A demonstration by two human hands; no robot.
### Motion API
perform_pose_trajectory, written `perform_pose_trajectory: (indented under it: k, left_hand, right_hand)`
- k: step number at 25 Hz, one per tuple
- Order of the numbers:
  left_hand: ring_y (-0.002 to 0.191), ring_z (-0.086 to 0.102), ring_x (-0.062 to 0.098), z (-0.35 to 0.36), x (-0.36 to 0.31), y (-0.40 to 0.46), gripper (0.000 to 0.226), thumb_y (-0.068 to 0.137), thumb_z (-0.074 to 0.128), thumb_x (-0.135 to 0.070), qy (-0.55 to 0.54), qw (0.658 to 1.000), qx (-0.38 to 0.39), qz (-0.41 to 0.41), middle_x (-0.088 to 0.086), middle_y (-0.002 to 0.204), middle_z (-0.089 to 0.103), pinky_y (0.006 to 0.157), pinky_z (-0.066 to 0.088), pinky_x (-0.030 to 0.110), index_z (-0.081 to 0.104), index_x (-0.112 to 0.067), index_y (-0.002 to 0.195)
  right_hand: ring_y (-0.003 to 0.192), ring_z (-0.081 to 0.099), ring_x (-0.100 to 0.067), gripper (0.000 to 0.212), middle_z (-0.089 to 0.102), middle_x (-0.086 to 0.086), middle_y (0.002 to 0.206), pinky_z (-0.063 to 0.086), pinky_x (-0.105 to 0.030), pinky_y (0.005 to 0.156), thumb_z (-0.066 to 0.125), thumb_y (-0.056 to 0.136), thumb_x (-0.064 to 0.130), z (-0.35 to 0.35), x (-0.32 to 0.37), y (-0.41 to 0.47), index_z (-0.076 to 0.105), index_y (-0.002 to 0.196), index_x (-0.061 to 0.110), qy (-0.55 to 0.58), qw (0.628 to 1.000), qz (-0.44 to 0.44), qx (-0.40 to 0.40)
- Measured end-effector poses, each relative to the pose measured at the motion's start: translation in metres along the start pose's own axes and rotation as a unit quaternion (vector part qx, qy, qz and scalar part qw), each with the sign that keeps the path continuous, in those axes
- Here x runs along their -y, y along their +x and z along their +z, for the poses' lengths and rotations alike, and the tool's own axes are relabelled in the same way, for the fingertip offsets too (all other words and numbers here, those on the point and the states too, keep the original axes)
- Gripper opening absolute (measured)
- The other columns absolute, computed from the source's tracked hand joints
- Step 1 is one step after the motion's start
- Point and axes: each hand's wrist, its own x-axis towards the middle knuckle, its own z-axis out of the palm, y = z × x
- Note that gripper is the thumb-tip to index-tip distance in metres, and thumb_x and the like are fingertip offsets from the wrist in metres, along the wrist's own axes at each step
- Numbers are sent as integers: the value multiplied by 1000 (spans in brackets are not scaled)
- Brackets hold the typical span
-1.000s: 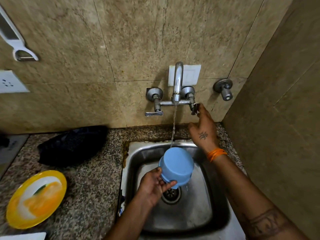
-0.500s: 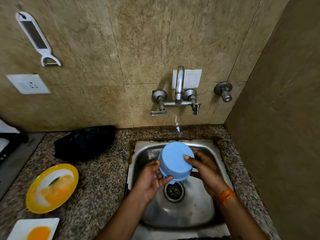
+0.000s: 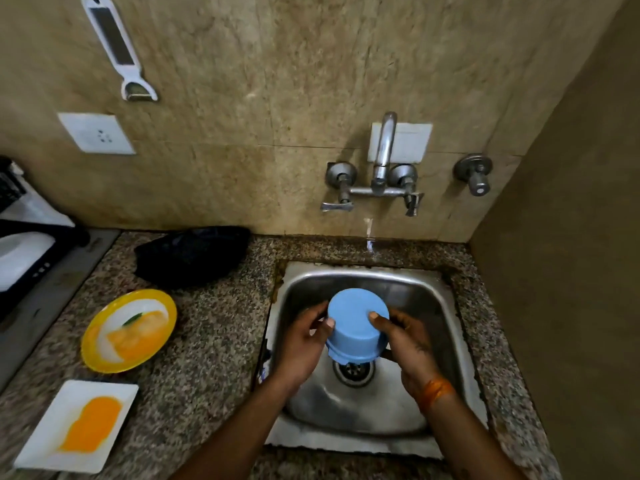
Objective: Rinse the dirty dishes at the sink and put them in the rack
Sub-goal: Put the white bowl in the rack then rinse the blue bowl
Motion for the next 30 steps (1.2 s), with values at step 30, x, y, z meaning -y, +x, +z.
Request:
perform_pose_trajectory:
  k: [30]
  left_hand:
    - [134,50,13,-601,121,-50,66,93,74,-25,166,815,-552,-56,9,149,56,106,43,28,46,-13,151]
  right_hand:
    - [105,67,-26,27,74,-8,113,54,-34,85,74,88,25,743,-69,-48,74,112,12,-227,855,-208,416]
